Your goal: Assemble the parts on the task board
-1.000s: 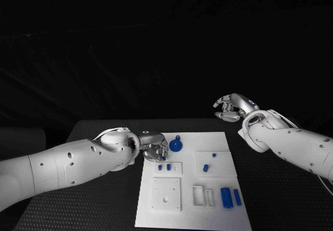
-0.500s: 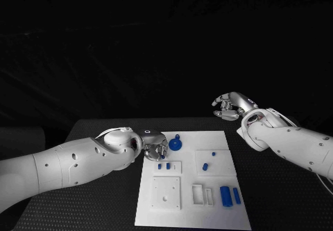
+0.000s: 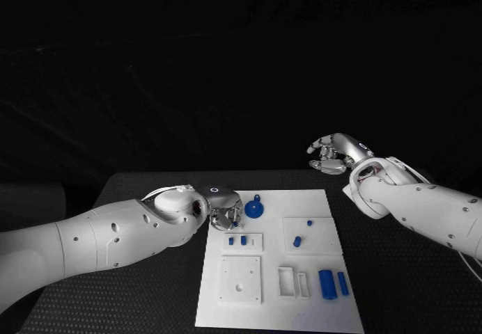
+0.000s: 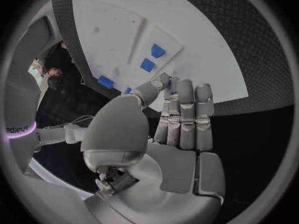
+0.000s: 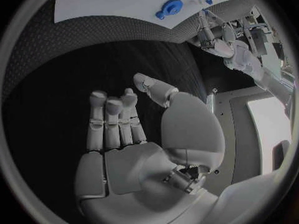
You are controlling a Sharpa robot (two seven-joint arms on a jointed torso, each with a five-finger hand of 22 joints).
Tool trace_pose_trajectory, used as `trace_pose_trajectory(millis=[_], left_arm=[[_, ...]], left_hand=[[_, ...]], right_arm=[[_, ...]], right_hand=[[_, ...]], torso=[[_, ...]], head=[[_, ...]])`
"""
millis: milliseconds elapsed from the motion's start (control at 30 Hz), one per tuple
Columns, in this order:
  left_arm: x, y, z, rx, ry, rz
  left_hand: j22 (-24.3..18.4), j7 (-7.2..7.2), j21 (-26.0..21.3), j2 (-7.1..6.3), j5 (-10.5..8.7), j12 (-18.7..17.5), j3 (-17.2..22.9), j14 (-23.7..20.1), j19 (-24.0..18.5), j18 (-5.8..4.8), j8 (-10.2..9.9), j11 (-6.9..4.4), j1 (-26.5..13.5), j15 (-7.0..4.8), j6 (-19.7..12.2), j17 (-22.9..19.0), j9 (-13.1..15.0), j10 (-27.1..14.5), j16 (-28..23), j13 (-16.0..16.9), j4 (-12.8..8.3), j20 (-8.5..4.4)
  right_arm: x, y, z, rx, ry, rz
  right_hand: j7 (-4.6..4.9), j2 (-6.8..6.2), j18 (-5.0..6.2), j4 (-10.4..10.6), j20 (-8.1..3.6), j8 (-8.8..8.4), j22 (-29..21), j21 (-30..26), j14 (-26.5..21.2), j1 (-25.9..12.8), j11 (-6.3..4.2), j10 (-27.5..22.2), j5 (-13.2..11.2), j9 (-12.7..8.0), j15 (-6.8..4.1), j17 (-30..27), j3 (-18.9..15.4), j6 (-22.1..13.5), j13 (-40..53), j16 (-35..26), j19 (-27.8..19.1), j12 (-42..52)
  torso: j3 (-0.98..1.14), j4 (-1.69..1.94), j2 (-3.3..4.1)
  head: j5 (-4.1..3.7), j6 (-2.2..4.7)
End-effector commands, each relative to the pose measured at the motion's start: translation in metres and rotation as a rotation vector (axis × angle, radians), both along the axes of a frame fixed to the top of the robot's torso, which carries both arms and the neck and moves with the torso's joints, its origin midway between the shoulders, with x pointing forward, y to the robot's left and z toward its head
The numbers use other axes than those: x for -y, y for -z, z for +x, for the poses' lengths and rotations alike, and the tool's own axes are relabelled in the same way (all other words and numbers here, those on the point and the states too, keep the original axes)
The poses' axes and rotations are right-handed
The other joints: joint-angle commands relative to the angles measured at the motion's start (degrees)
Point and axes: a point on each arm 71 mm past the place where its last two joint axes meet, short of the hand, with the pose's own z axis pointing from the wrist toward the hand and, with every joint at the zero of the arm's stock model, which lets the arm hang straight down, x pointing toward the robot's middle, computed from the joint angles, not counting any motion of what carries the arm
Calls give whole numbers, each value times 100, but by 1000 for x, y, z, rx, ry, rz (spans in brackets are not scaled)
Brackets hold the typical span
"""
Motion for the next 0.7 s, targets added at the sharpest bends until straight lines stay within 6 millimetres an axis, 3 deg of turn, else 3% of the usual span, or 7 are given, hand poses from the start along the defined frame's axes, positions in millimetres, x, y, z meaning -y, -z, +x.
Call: trace_pose_trajectory(millis=[33, 700], left_arm=[[1, -1, 2, 29, -14, -5], [8, 4, 6, 13, -17, -15]], left_hand=[[8, 1, 27, -47, 22, -41, 12, 27, 28, 384, 16, 9, 14, -13, 54, 9, 4, 39, -41, 7, 24, -26], [14, 2, 26, -60, 30, -59, 32, 33, 36, 385, 9, 8, 22, -14, 53, 22, -4, 43, -49, 17, 46, -30]], right_arm=[[-2, -1, 0, 7, -11, 2], [-6, -1, -1, 6, -19, 3]], right_hand=[[39, 22, 117, -20, -2, -35, -6, -24, -31, 12, 13, -35, 29, -9, 8, -9, -3, -9, -7, -21, -26, -37], [40, 28, 117, -25, 3, -33, -5, -28, -38, 12, 13, -41, 31, -9, 9, -13, -10, -9, -13, -22, -33, -38]], torso=[[-2, -4, 2], [0, -2, -1]], head=[[-9, -5], [-22, -6]])
